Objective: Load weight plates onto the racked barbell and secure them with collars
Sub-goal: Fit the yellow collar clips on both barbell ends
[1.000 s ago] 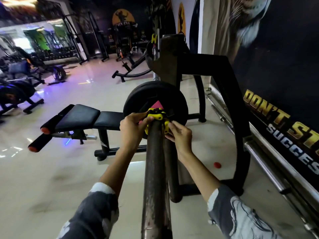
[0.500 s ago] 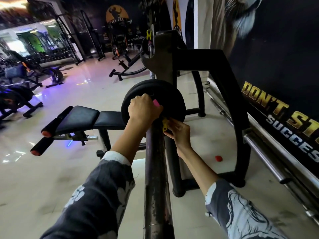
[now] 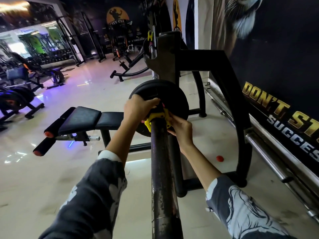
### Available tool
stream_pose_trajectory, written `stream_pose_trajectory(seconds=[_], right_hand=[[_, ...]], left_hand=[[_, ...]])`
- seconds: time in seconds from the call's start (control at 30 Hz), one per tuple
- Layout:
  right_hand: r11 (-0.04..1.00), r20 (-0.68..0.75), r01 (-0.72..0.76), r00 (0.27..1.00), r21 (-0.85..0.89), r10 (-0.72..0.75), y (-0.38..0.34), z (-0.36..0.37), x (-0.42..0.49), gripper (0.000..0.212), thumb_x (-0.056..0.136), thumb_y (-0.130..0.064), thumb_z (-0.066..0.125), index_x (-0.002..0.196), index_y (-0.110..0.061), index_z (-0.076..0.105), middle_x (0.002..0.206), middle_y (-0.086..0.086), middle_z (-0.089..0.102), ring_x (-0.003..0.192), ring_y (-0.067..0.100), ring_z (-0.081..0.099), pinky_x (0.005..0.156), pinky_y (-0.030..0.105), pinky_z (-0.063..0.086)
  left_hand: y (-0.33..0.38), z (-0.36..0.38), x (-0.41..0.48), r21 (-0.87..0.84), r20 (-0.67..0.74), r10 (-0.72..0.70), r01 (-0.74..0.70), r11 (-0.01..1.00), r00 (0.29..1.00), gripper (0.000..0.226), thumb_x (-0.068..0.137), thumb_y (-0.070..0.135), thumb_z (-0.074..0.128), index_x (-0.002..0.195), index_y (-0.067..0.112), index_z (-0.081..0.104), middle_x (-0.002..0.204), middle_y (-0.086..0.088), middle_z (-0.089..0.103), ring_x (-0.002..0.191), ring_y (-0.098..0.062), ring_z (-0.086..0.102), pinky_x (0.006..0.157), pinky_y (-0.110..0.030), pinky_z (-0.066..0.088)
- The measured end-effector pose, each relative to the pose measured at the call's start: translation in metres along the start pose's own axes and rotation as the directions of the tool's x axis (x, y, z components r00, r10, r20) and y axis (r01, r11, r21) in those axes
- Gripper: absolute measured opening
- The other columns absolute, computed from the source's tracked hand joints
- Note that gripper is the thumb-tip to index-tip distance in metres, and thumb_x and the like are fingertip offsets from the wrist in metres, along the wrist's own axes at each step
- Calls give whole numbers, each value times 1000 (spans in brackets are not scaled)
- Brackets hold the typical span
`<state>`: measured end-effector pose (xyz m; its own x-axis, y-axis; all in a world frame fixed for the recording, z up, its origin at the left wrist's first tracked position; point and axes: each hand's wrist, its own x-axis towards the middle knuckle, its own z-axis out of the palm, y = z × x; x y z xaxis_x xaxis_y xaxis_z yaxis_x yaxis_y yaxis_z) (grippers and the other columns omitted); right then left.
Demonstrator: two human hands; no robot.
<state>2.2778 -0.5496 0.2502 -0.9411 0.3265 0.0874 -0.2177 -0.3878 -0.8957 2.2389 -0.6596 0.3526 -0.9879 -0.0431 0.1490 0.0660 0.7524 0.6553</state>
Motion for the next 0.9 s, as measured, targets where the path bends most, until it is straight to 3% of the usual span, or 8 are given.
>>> stream_pose_trajectory(seconds=[0.07, 0.13, 0.17, 0.27, 0.4, 0.6, 0.7, 0.9], right_hand=[[949, -3, 185, 981, -257, -192, -2, -4, 0, 38, 86, -4, 59, 123, -2, 54, 124, 16, 60, 114, 21, 56, 95, 38, 51], [701, 112, 407, 897, -586, -427, -12, -8, 9, 54, 82, -10, 65, 132, -9, 46, 137, 11, 51, 128, 21, 45, 111, 42, 34], [561, 215, 474, 859, -679, -465, -22, -9, 17, 65, 80, -13, 67, 138, -13, 37, 146, 9, 39, 137, 21, 33, 115, 44, 23], [377, 461, 533, 845, -757, -269, -50, -7, 42, 91, 75, -21, 73, 145, -18, 15, 157, 3, 12, 145, 21, 8, 117, 51, 9], [410, 511, 562, 826, -718, -237, -54, -8, 52, 100, 67, -19, 79, 145, -17, 18, 156, 4, 18, 143, 21, 16, 117, 38, 20], [414, 496, 581, 814, -700, -303, -48, -11, 54, 98, 65, -18, 81, 144, -16, 23, 154, 3, 23, 141, 16, 23, 108, 18, 19], [420, 493, 584, 812, -695, -313, -47, -12, 54, 97, 65, -18, 81, 144, -16, 24, 153, 3, 25, 140, 15, 23, 108, 17, 19], [381, 496, 552, 834, -742, -242, -54, -8, 49, 97, 68, -19, 79, 145, -15, 20, 154, 4, 20, 141, 16, 20, 108, 19, 17]], left_hand=[[-15, 3, -6, -179, 73, -101, 113, 977, 992, 71, 52, 73, 63, 88, 13, 67, 90, -14, 71, 80, -32, 68, 78, -46, 58], [-25, 9, -13, -334, 152, -174, 216, 917, 973, 85, 42, 78, 63, 96, 11, 65, 98, -13, 69, 88, -31, 66, 79, -47, 57], [-27, 10, -14, -401, 179, -184, 243, 883, 966, 81, 45, 74, 66, 95, 10, 65, 99, -12, 68, 89, -30, 66, 77, -45, 58], [-29, 8, -11, -536, 255, -189, 301, 789, 948, 44, 69, 52, 73, 81, 11, 59, 89, -11, 67, 81, -25, 67, 63, -31, 59], [-38, 4, -7, -592, 303, -192, 343, 729, 933, 39, 75, 37, 73, 90, 4, 59, 91, -14, 65, 73, -20, 66, 42, -19, 53], [-41, 8, -3, -654, 282, -247, 374, 657, 927, 43, 76, 23, 76, 104, -4, 58, 102, -19, 64, 68, -21, 65, 45, -26, 56], [-44, 13, -1, -673, 277, -264, 383, 633, 924, 43, 75, 23, 76, 103, -3, 58, 102, -18, 63, 69, -22, 64, 53, -30, 55], [-47, 10, -2, -655, 272, -243, 364, 662, 931, 49, 73, 29, 78, 107, -2, 59, 101, -18, 66, 77, -26, 68, 52, -31, 56]])
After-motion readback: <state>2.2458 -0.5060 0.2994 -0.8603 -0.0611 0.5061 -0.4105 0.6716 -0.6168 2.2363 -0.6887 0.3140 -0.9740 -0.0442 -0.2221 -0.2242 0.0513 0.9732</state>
